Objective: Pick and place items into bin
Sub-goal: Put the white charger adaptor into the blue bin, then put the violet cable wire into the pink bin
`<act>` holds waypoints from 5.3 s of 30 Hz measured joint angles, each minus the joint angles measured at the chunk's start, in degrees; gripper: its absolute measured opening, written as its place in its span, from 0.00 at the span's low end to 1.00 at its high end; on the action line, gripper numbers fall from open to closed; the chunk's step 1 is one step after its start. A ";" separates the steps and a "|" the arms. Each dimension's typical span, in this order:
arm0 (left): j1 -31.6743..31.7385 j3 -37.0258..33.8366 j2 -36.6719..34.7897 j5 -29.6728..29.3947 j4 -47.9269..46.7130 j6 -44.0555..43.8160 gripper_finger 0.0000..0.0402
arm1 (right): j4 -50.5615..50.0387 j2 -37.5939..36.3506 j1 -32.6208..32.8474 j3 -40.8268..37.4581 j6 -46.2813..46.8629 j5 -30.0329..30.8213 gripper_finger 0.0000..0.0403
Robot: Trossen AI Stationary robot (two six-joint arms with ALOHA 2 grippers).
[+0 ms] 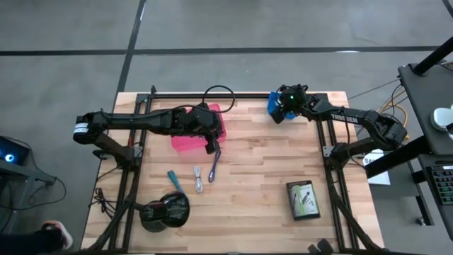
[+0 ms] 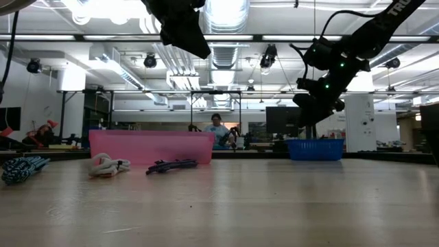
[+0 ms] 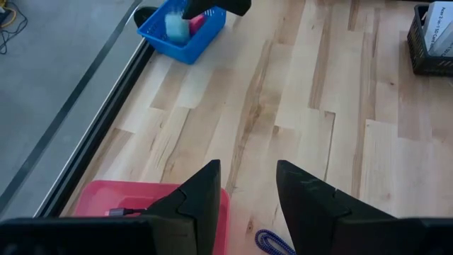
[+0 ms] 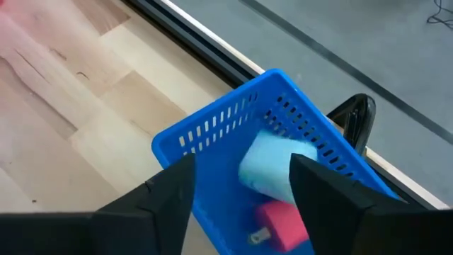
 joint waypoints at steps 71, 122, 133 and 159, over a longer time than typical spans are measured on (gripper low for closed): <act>-0.51 0.11 3.09 3.56 -5.82 -41.06 0.31 | 53.09 -2.16 12.15 -17.11 -6.34 -33.21 0.49; -2.99 0.04 27.95 4.86 -7.22 -42.12 0.31 | 51.81 -1.70 12.15 -16.83 -7.97 -33.18 0.49; -2.99 0.26 30.56 4.82 -6.78 -34.75 0.31 | 51.30 -1.70 12.13 -16.83 -9.36 -33.15 0.49; -3.50 2.27 27.74 6.94 0.39 -13.80 0.01 | 50.30 -1.70 12.14 -16.85 -9.44 -33.16 0.49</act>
